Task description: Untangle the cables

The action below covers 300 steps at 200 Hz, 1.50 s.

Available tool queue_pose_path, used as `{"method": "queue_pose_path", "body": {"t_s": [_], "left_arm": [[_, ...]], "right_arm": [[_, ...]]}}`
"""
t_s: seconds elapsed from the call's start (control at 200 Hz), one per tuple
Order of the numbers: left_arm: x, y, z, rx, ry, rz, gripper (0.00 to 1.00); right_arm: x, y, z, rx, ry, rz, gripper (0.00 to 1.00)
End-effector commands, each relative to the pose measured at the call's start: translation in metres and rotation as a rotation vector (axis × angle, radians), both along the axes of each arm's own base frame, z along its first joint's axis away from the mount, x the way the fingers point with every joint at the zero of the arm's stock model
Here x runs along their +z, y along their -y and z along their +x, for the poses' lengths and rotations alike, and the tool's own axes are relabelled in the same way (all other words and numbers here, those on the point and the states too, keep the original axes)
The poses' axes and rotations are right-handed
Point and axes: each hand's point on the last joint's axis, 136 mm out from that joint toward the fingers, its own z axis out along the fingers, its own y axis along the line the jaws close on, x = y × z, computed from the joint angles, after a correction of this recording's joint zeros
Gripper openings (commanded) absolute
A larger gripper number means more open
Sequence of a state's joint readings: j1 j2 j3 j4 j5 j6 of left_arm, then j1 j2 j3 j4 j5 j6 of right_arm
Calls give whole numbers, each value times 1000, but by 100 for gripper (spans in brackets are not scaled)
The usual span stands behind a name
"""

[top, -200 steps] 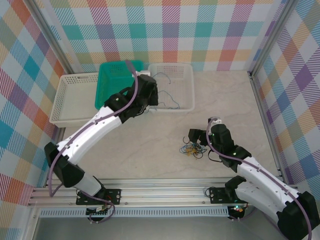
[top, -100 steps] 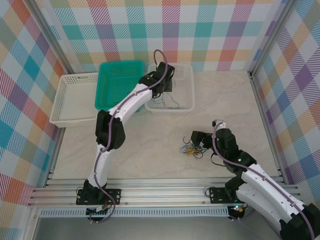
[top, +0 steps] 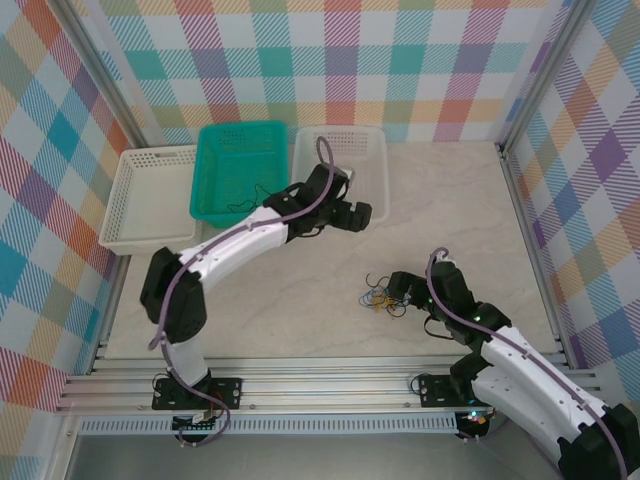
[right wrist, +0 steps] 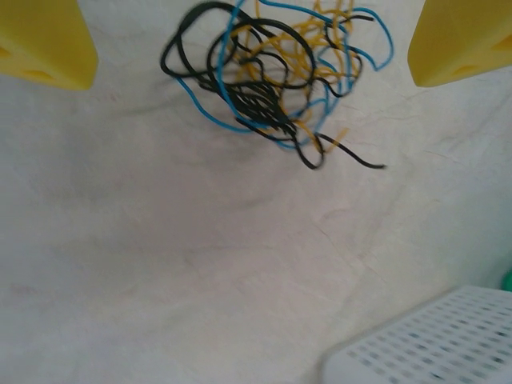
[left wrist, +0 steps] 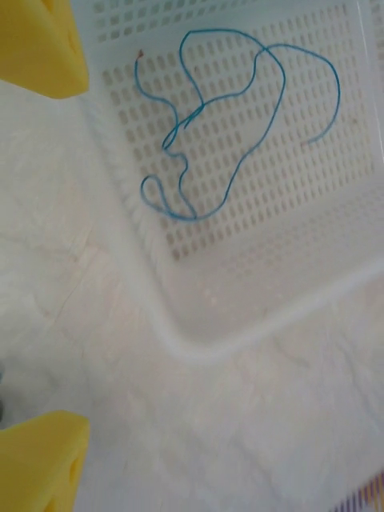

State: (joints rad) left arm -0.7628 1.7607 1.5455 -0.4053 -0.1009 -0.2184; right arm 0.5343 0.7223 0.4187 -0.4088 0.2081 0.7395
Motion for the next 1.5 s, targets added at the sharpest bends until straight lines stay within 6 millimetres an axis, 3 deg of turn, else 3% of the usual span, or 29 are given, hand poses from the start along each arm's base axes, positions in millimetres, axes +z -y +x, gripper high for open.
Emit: {"method": "queue_pose_path", "body": {"t_s": [0.0, 0.085, 0.25, 0.335, 0.56, 0.72, 0.895, 1.225, 1.495], "left_arm": [[13, 3, -22, -4, 15, -109, 100], [2, -3, -39, 20, -24, -128, 100], [-3, -20, -53, 102, -23, -194, 100], [-3, -34, -57, 152, -11, -208, 100], [-7, -55, -64, 223, 2, -224, 100], [-13, -57, -66, 229, -13, -215, 100], [-15, -58, -66, 234, -18, -217, 100], [-18, -62, -67, 247, -21, -204, 100], [-18, -63, -69, 246, -23, -213, 100]], "right_arm": [[-8, 2, -14, -68, -123, 61, 100], [-7, -5, -18, -45, -150, 104, 100], [-14, 7, -33, -148, -248, 108, 100], [-18, 12, -39, -210, -270, 135, 87], [-28, 14, -40, -303, -275, 217, 73], [-28, 5, -24, -362, -231, 335, 55], [-31, 5, -15, -392, -231, 320, 36], [-41, 5, -10, -419, -248, 309, 23], [-45, 4, -10, -435, -250, 334, 20]]}}
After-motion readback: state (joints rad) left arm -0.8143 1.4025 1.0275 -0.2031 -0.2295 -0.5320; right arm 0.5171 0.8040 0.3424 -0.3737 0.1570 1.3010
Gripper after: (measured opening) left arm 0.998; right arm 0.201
